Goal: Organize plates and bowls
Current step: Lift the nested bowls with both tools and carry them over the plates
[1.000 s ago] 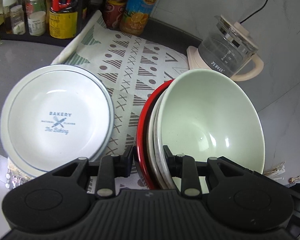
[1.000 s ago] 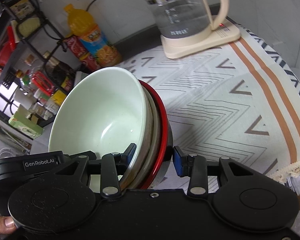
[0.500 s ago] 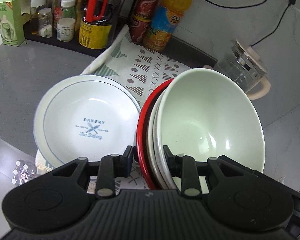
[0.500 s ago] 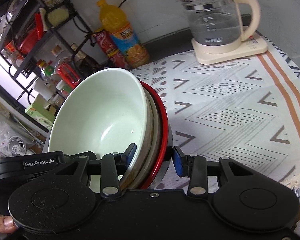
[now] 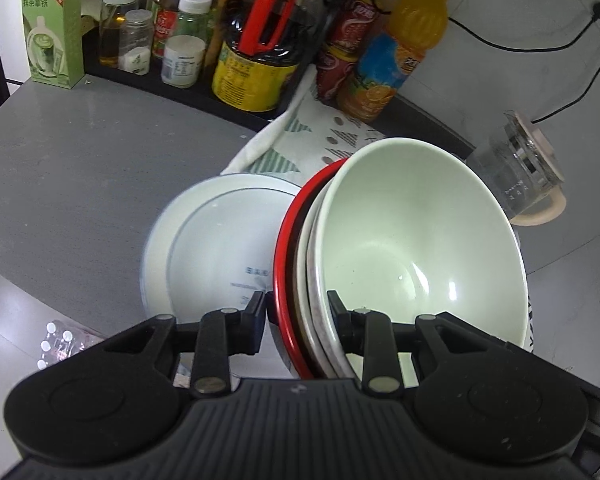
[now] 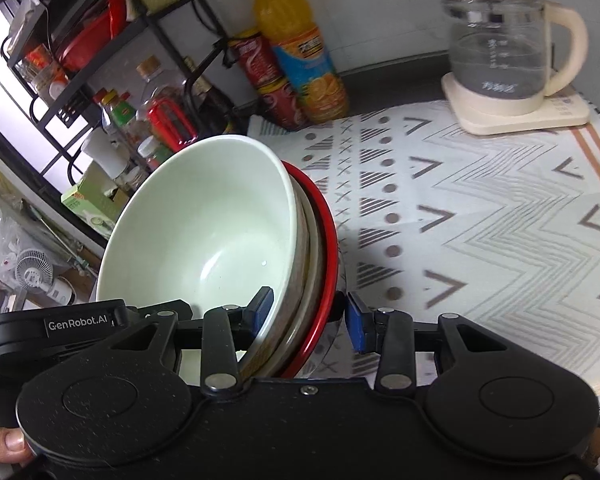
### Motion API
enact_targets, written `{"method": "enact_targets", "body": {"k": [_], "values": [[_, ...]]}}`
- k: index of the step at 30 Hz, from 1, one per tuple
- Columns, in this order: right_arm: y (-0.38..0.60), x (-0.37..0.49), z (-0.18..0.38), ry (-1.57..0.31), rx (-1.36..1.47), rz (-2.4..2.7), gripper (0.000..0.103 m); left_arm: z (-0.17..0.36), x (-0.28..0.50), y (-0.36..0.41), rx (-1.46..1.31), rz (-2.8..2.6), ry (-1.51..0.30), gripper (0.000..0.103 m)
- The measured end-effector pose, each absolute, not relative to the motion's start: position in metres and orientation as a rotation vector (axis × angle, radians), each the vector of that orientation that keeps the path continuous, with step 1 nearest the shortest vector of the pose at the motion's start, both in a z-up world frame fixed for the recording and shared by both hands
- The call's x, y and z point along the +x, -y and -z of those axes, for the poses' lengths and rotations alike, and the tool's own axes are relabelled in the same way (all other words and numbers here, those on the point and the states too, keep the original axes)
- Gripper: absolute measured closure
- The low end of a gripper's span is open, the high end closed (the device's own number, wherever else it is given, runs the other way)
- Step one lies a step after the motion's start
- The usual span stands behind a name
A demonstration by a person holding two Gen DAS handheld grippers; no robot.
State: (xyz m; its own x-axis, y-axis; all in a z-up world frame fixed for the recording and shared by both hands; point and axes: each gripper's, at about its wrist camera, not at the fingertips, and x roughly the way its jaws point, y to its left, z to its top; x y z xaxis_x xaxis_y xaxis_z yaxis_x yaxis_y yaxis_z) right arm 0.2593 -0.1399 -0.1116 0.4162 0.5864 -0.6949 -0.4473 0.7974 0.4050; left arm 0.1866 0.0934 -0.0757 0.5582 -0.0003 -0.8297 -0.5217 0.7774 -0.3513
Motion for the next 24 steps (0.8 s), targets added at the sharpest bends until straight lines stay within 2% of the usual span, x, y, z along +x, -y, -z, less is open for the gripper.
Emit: {"method": "enact_targets", "body": {"k": [12, 24], "values": [[0.080, 0.250, 0.125, -0.991, 0.163, -0.616, 0.065, 0.090, 0.194, -0.146, -0.611, -0.301, -0.985, 0.074], [0.056, 0.253, 0.147, -1.021, 0.185, -0.517, 0.066, 0.115, 0.213, -0.161, -0.573, -0.214, -1.061, 0.072]]}}
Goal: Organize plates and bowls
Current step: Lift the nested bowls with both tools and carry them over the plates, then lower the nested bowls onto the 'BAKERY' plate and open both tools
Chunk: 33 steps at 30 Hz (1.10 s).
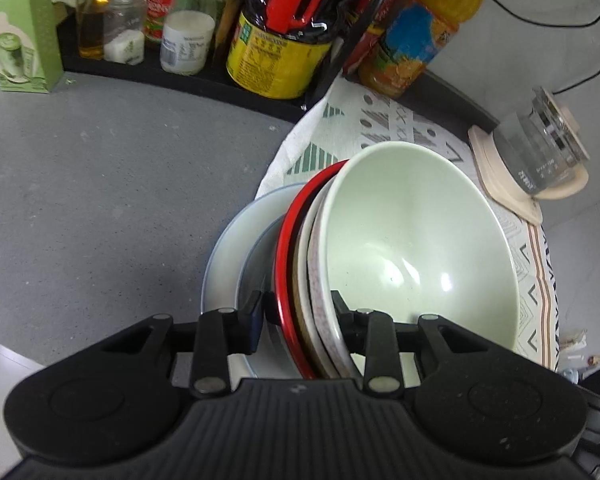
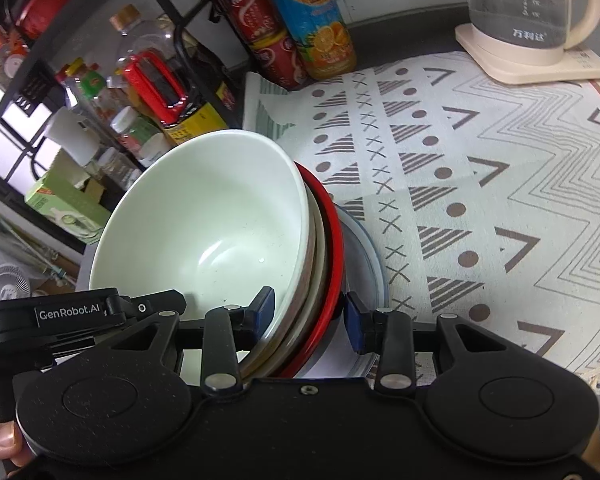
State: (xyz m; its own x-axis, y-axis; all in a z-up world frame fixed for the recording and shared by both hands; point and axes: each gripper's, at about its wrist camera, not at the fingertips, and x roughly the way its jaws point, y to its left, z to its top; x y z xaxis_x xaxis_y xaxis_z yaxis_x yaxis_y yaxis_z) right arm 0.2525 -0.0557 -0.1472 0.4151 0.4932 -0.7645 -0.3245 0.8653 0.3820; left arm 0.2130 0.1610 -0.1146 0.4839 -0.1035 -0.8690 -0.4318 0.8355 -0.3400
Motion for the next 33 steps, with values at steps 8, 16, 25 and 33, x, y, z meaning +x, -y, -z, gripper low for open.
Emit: {"method": "enact_targets", "body": {"k": [8, 16, 25, 33], "values": [[0.052, 0.250, 0.155, -1.011, 0.194, -0.445, 0.067, 0.125, 0.216, -0.162, -0.555, -0.141, -1.075, 0.071], [0.050, 0.249, 0.156, -0.987, 0.199, -0.395, 0.069, 0.125, 0.219, -0.166, -0.549, -0.109, -1.085, 0.071], [0.050, 0.239, 0.149, -0.947, 0.186, -0.345, 0.060, 0.111, 0.214, -0.165, -0.490, -0.106, -1.037, 0.045], [0.064, 0.224, 0.130, -0.868, 0.180, -0.307, 0.028, 0.096, 0.205, -0.159, -0.433, -0.165, -1.009, 0.022]]}}
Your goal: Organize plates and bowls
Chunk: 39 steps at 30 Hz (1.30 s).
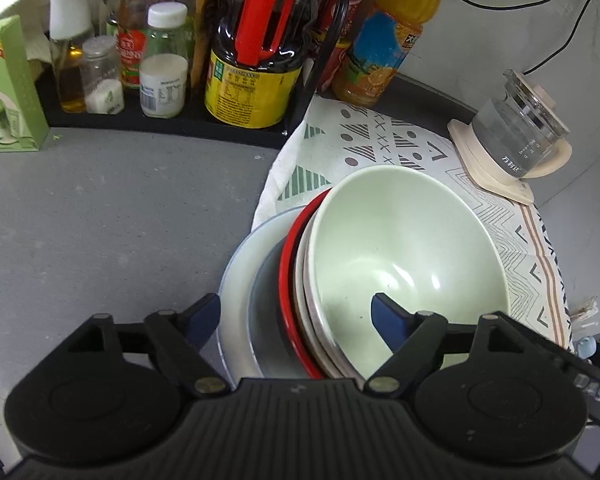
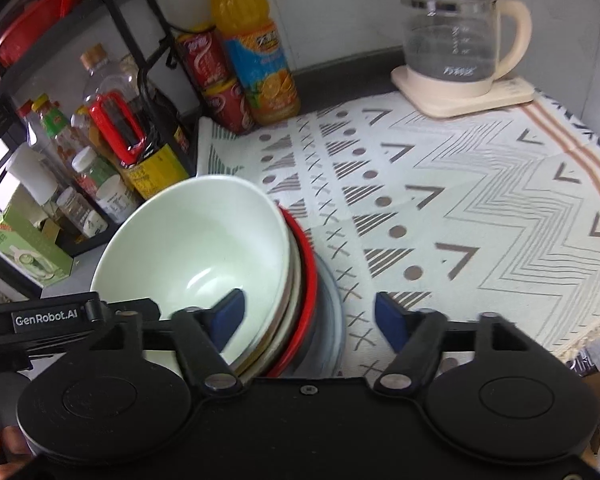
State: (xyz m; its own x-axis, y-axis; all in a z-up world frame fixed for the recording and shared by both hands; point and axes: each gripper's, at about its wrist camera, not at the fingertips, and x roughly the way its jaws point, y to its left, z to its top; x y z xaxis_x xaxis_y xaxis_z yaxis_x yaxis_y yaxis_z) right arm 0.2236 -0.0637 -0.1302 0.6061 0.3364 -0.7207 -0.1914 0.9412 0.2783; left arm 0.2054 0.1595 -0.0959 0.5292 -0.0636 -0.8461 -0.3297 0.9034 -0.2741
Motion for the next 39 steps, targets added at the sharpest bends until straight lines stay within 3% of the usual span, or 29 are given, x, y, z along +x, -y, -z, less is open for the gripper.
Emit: {"method": "enact_targets", "body": {"k": [4, 8, 12, 16, 39], "values": [[0.080, 0.212, 0.120, -0.817, 0.178, -0.291, 0.007, 0.086, 0.194, -0.153, -0.424, -0.182, -0.991, 0.022], [0.096, 0.197, 0.111, -0.776, 0.167, -0.267, 0.000, 0.074, 0.173, -0.138, -0.430, -0.188, -0.964, 0.016], [0.112, 0.178, 0.102, -0.744, 0.138, -0.230, 0.000, 0.067, 0.150, -0.121, -0.430, -0.181, -0.953, 0.012], [0.130, 0.153, 0.095, -0.718, 0.113, -0.215, 0.000, 0.057, 0.128, -0.104, -0.404, -0.185, -0.933, 0.000], [0.188, 0.035, 0.074, -0.635, 0.157, -0.244, 0.000, 0.009, 0.009, -0.050, -0.311, -0.132, -0.828, 0.000]]}}
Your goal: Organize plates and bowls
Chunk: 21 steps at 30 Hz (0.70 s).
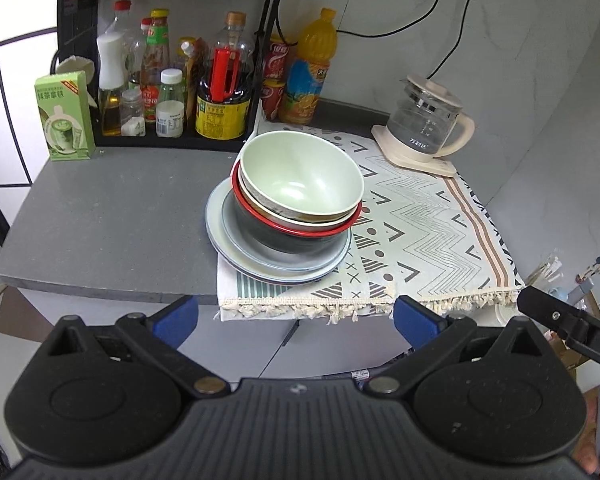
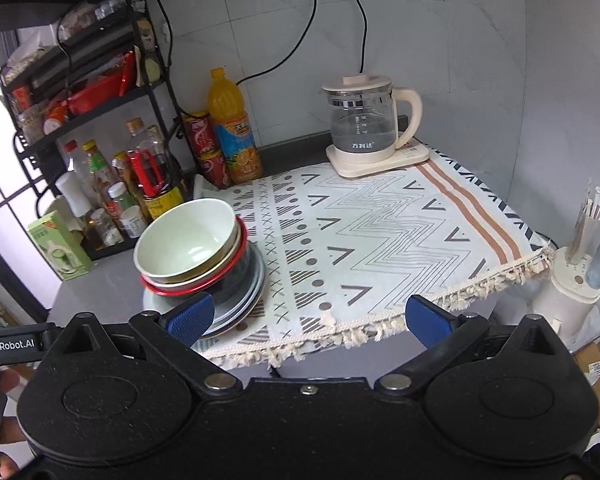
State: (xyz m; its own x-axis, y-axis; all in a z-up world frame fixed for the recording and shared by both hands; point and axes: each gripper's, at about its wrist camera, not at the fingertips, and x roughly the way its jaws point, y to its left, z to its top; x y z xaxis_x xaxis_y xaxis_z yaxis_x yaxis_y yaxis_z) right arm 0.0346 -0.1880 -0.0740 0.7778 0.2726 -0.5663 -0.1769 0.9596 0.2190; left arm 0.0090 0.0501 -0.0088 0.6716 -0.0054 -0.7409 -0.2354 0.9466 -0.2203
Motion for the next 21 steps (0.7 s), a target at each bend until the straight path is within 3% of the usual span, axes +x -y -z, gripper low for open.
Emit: {"method": "enact_targets", "body": {"k": [21], "values": [[0.206, -0.039, 0.058, -0.594, 0.151, -0.293, 0.000, -0.016, -0.060, -0.036, -0.247, -0.115, -0.782, 0.000]]}}
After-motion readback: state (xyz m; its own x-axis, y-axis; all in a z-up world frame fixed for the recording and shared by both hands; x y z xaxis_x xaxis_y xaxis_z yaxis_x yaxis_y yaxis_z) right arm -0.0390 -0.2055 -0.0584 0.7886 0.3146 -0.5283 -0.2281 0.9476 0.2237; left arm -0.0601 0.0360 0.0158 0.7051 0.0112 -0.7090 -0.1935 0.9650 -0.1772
